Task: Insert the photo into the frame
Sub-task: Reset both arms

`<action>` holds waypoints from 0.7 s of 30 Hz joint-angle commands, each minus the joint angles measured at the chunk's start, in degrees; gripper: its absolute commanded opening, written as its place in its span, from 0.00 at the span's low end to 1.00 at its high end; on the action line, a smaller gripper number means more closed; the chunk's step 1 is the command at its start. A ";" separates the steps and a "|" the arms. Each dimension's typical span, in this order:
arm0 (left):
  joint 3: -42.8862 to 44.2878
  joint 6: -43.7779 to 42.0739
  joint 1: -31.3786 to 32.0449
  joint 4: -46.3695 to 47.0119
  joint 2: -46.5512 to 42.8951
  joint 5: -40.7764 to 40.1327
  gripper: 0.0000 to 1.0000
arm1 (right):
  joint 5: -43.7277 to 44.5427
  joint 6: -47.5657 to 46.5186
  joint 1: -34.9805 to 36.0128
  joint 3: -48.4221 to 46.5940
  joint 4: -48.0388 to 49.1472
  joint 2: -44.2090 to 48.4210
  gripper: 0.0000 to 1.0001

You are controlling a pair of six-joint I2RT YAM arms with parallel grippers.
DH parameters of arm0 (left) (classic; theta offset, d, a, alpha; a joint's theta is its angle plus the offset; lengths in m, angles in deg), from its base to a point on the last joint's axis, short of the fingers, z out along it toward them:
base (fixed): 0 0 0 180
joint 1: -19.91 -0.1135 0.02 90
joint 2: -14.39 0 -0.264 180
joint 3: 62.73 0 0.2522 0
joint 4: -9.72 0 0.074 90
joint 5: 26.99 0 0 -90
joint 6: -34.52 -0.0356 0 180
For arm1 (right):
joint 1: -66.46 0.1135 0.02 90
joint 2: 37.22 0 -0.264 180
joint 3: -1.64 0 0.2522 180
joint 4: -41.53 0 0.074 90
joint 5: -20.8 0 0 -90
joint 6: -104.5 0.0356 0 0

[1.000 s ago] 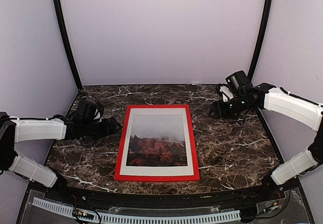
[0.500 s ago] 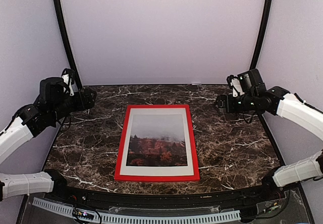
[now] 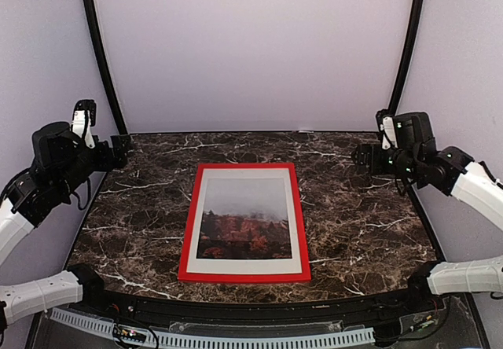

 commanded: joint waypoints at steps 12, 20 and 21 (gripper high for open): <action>-9.01 -6.62 -0.14 6.05 -7.34 1.50 0.99 | 2.71 -6.68 -0.24 6.74 9.31 10.74 0.99; -9.56 -6.27 -0.18 5.89 -7.48 0.79 0.99 | 1.34 -7.04 -0.18 6.76 10.02 8.37 0.99; -9.62 -6.18 -0.15 6.02 -7.50 0.78 0.99 | 1.30 -7.04 -0.21 6.80 9.94 8.34 0.99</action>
